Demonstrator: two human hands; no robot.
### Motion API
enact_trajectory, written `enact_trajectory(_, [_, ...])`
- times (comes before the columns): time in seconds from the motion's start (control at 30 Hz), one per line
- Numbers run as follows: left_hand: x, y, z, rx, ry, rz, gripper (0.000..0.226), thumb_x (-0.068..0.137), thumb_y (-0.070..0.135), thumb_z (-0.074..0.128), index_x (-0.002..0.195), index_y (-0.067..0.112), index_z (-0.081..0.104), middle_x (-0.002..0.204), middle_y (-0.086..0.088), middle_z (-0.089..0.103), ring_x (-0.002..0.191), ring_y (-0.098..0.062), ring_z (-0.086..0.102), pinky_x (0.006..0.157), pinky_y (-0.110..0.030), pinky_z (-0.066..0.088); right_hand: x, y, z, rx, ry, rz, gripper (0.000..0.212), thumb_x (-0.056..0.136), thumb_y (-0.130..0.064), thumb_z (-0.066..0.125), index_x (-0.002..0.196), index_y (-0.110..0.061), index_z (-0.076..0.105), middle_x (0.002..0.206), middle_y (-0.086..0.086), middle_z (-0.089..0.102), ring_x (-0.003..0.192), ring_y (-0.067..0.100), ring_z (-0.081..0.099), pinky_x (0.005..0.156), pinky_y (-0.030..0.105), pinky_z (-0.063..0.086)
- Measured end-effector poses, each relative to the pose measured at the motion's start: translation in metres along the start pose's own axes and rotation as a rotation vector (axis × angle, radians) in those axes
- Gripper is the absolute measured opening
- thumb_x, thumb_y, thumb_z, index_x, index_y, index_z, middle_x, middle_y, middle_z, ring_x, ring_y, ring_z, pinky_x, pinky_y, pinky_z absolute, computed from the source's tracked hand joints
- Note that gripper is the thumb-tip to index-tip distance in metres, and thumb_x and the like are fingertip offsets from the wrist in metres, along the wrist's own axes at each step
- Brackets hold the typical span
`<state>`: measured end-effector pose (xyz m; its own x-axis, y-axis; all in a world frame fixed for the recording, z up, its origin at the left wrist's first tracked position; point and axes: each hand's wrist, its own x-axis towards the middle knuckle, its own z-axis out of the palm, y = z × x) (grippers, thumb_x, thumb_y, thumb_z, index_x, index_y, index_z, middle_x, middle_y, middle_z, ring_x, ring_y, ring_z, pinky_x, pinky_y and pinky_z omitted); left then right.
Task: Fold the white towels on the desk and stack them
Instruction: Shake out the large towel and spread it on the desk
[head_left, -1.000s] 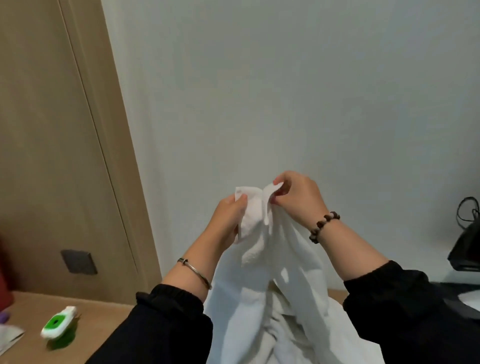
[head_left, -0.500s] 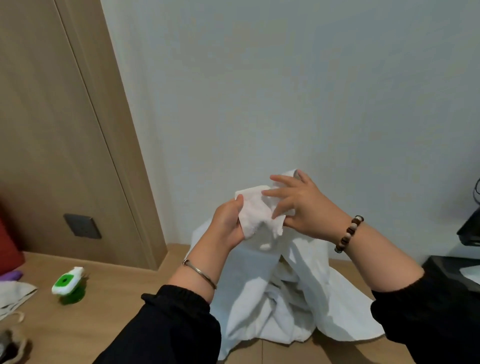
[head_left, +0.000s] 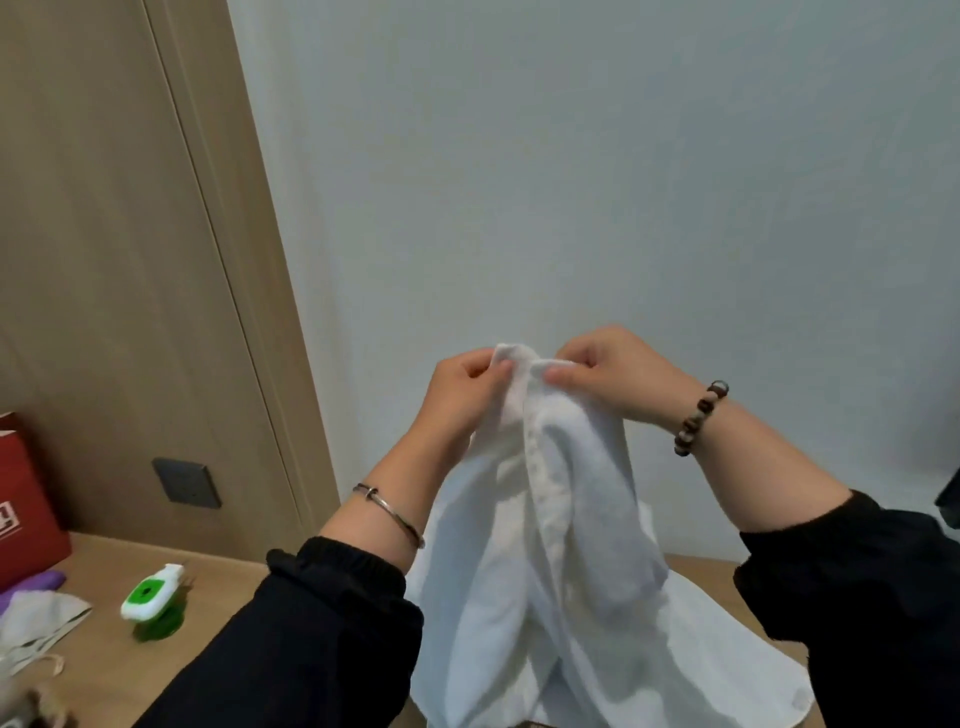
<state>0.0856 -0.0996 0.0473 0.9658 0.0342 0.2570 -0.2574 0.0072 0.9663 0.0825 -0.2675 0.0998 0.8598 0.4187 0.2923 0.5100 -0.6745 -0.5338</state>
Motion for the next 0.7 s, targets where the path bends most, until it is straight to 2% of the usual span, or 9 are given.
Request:
enact_trajectory(0.1, [-0.015,-0.018,0.003,-0.085,0.066,-0.067,0.017,0.090,0.004,0.057,0.081,0.008,0.071,0.067,-0.001,0.065,0.053,-0.007,0.054,0.049,-0.015,0.041,-0.003,0.014,0.024,0.098,-0.061,0.100,0.040,0.089,-0.027,0.061,0.062,0.002,0.054,0.059,0.005,0.038,0.054,0.012,0.033,0.045,0.021,0.022])
enact_trajectory(0.17, [-0.023,-0.027,0.008,-0.127,0.084,-0.115,0.019,0.089,0.006,0.058,0.077,0.011,0.072,0.062,0.001,0.064,0.047,-0.006,0.051,0.043,-0.012,0.037,-0.006,0.019,0.037,0.236,-0.049,0.184,0.035,0.089,-0.024,0.060,0.065,0.002,0.055,0.063,0.006,0.038,0.058,0.013,0.034,0.047,0.023,0.023])
enact_trajectory(0.23, [-0.029,-0.034,0.013,-0.145,0.082,-0.151,0.017,0.088,0.012,0.060,0.077,0.015,0.072,0.065,0.001,0.066,0.051,-0.008,0.054,0.046,-0.015,0.041,-0.008,0.023,0.045,0.292,-0.005,0.226,0.029,0.088,-0.021,0.059,0.063,-0.007,0.055,0.061,0.005,0.038,0.056,0.013,0.034,0.048,0.024,0.024])
enact_trajectory(0.33, [-0.035,-0.038,0.016,-0.166,0.038,-0.184,0.010,0.087,0.020,0.062,0.083,0.019,0.071,0.073,0.000,0.070,0.062,-0.012,0.060,0.058,-0.025,0.047,-0.009,0.024,0.051,0.343,0.112,0.241,0.030,0.085,-0.018,0.064,0.056,-0.015,0.058,0.050,-0.007,0.048,0.045,0.002,0.041,0.044,0.016,0.033])
enact_trajectory(0.4, [-0.037,-0.040,0.017,-0.185,0.007,-0.203,0.009,0.086,0.023,0.063,0.086,0.018,0.070,0.074,-0.001,0.070,0.064,-0.013,0.060,0.061,-0.027,0.047,-0.010,0.024,0.055,0.416,0.160,0.259,0.023,0.082,-0.016,0.067,0.060,-0.018,0.062,0.055,-0.008,0.057,0.047,0.000,0.049,0.045,0.013,0.038])
enact_trajectory(0.5, [-0.040,-0.040,0.020,-0.174,0.006,-0.238,0.023,0.073,0.031,0.066,0.089,0.015,0.069,0.072,-0.002,0.065,0.061,-0.015,0.052,0.058,-0.027,0.041,-0.011,0.024,0.059,0.447,0.179,0.266,0.019,0.080,-0.013,0.069,0.064,-0.017,0.061,0.060,-0.003,0.061,0.050,0.004,0.052,0.047,0.015,0.039])
enact_trajectory(0.57, [-0.041,-0.041,0.020,-0.190,0.005,-0.242,0.024,0.074,0.027,0.065,0.091,0.012,0.070,0.074,-0.006,0.063,0.065,-0.020,0.048,0.060,-0.029,0.038,-0.012,0.024,0.060,0.400,0.165,0.244,0.016,0.080,-0.012,0.070,0.066,-0.015,0.062,0.061,-0.003,0.061,0.053,0.005,0.052,0.048,0.013,0.040])
enact_trajectory(0.63, [-0.041,-0.042,0.020,-0.188,-0.007,-0.232,0.014,0.083,0.018,0.063,0.092,0.011,0.071,0.079,-0.010,0.064,0.072,-0.021,0.047,0.063,-0.031,0.037,-0.013,0.024,0.059,0.346,0.157,0.228,0.014,0.078,-0.013,0.072,0.067,-0.013,0.064,0.061,-0.005,0.060,0.054,0.003,0.052,0.048,0.010,0.039])
enact_trajectory(0.7, [-0.041,-0.043,0.020,-0.194,-0.024,-0.222,0.014,0.089,0.012,0.056,0.092,0.010,0.070,0.080,-0.011,0.065,0.074,-0.022,0.048,0.064,-0.031,0.038,-0.013,0.025,0.058,0.305,0.160,0.229,0.013,0.077,-0.014,0.073,0.068,-0.012,0.065,0.060,-0.004,0.058,0.054,0.003,0.049,0.046,0.009,0.037])
